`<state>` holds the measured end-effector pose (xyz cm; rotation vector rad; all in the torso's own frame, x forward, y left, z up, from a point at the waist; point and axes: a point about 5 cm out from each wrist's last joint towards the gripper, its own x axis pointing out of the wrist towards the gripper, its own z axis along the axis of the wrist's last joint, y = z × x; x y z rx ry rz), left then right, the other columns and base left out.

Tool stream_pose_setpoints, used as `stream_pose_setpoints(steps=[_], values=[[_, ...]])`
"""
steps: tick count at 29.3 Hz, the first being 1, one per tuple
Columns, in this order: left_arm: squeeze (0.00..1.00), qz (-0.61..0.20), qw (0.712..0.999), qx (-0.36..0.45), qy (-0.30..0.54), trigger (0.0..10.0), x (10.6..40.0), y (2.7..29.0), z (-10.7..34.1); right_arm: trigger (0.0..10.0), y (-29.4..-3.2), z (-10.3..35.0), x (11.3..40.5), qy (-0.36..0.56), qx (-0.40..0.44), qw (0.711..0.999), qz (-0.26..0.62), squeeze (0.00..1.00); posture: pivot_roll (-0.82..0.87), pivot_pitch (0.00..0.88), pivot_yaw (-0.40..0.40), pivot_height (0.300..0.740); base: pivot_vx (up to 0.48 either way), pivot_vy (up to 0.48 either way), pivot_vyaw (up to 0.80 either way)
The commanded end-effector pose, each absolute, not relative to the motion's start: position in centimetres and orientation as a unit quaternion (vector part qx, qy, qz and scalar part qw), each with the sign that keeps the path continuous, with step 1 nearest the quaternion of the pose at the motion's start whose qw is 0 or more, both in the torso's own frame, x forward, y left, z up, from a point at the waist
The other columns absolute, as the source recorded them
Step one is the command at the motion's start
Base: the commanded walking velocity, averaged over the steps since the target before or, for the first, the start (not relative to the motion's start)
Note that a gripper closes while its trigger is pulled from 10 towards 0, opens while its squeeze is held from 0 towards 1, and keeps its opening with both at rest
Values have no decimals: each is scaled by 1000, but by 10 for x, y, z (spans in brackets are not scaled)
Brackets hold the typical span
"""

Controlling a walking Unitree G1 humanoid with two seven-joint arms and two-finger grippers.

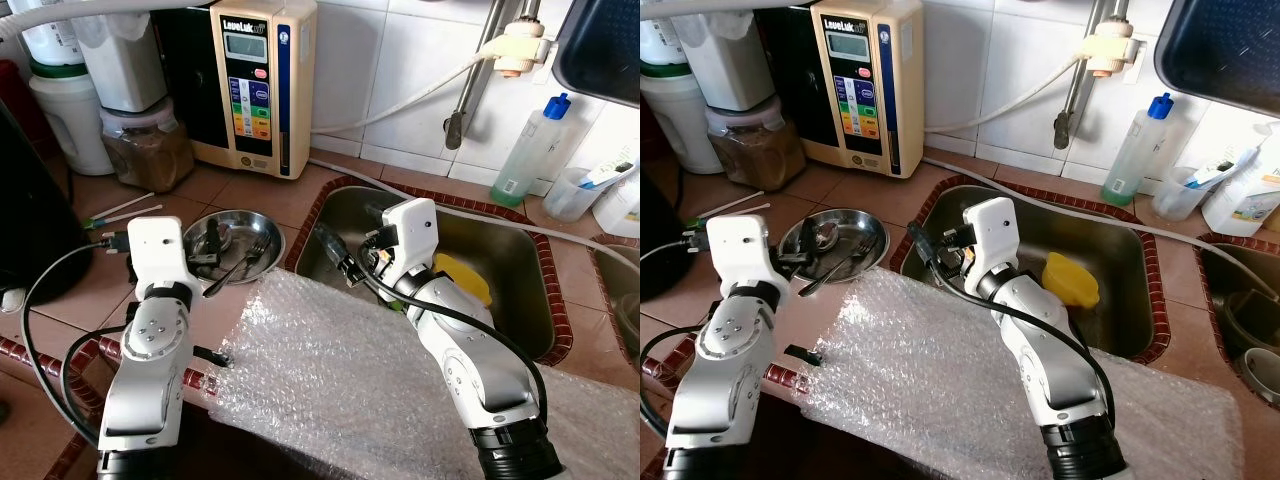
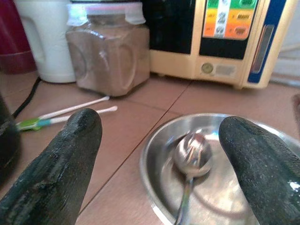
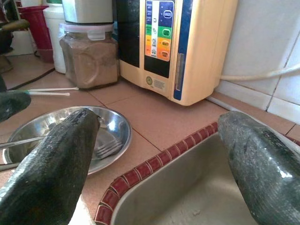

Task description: Kitchen organization

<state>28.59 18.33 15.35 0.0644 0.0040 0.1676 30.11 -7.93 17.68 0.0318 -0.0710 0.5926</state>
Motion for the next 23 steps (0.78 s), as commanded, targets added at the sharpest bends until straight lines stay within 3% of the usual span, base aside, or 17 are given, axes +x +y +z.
stream_pose_setpoints(steps=[1, 14, 23], values=[[0, 87, 995, 39, 0, 10000, 282, 184, 157, 10000, -78, 182, 298, -39, 13, 954, 298, 0, 79, 0, -39, 740, 0, 0, 0], [0, 37, 998, 37, -43, 10000, 259, 177, 147, 10000, -75, 182, 295, -31, 17, 952, 304, 0, 82, 0, -38, 740, 0, 0, 0], [0, 45, 999, 30, 4, 10000, 253, 182, 130, 10000, -76, 185, 295, -32, 11, 947, 320, 0, 81, 0, -36, 740, 0, 0, 0]])
